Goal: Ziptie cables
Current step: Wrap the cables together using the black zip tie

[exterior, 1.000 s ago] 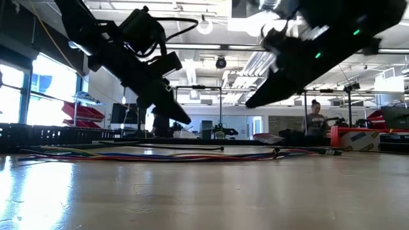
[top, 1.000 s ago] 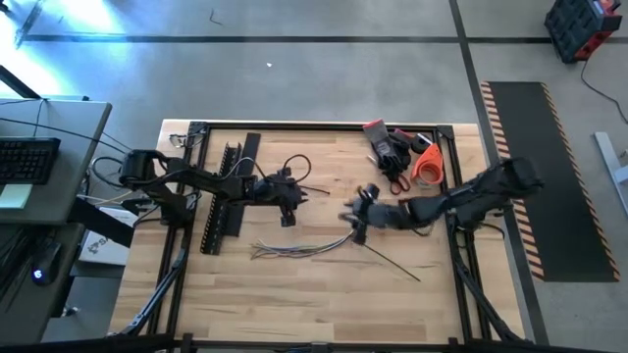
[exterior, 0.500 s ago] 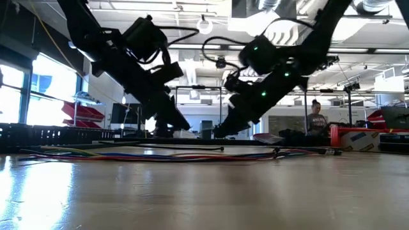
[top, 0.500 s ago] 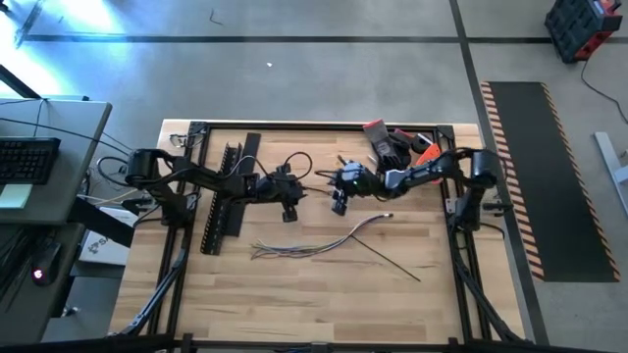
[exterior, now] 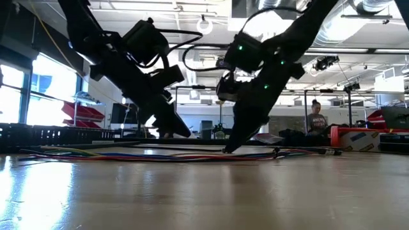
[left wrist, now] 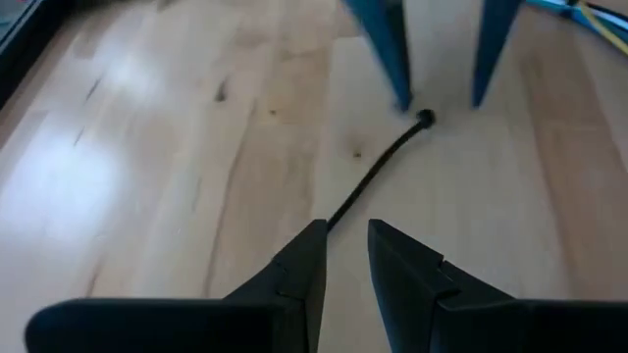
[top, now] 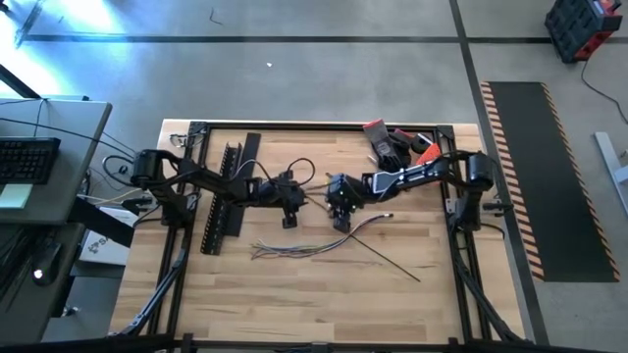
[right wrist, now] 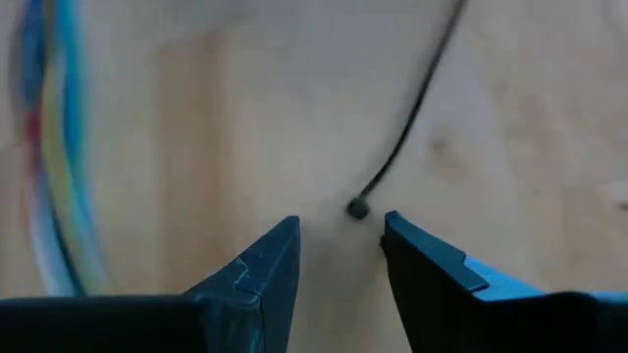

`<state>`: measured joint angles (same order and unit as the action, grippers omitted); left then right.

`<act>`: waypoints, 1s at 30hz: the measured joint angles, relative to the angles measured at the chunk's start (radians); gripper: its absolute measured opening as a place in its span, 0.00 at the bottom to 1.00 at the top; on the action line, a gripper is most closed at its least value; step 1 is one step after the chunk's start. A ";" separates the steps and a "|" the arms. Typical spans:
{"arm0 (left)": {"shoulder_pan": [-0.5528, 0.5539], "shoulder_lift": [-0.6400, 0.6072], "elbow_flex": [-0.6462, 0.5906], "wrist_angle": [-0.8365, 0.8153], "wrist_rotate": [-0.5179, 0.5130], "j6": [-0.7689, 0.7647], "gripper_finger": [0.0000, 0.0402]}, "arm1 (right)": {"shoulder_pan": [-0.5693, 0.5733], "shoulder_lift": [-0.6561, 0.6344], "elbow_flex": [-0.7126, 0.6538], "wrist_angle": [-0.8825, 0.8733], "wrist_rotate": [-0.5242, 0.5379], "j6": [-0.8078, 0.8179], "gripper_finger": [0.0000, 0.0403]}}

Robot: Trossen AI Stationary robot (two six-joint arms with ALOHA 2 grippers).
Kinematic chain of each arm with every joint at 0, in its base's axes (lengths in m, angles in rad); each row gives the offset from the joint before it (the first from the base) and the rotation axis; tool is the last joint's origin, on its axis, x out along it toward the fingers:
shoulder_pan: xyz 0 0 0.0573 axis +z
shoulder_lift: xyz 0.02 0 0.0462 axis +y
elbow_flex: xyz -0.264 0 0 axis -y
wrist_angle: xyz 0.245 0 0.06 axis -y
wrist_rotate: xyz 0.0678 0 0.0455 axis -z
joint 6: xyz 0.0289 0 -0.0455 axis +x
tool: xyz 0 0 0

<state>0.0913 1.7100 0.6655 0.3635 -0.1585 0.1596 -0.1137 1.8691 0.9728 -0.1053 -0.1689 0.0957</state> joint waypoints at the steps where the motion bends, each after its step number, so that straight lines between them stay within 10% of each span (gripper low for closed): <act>1: -0.006 0.000 0.000 -0.002 0.000 0.000 0.16 | 0.013 -0.014 -0.001 -0.008 -0.005 -0.016 0.33; 5: -0.020 0.000 0.000 0.000 0.000 0.006 0.16 | 0.056 -0.048 -0.001 -0.011 0.011 -0.188 0.33; 14: -0.027 0.001 0.000 0.002 0.004 0.017 0.16 | 0.115 -0.048 -0.001 0.012 0.395 -0.651 0.33; 24: -0.026 0.034 0.001 0.045 0.036 0.026 0.16 | 0.006 -0.031 -0.001 0.026 0.050 -0.360 0.33; 30: -0.029 0.084 0.001 0.098 0.077 0.027 0.16 | 0.003 0.016 0.000 0.029 0.031 -0.289 0.31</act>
<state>0.0623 1.7941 0.6666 0.4615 -0.0816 0.1866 -0.1104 1.8853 0.9730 -0.0759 -0.1376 -0.1930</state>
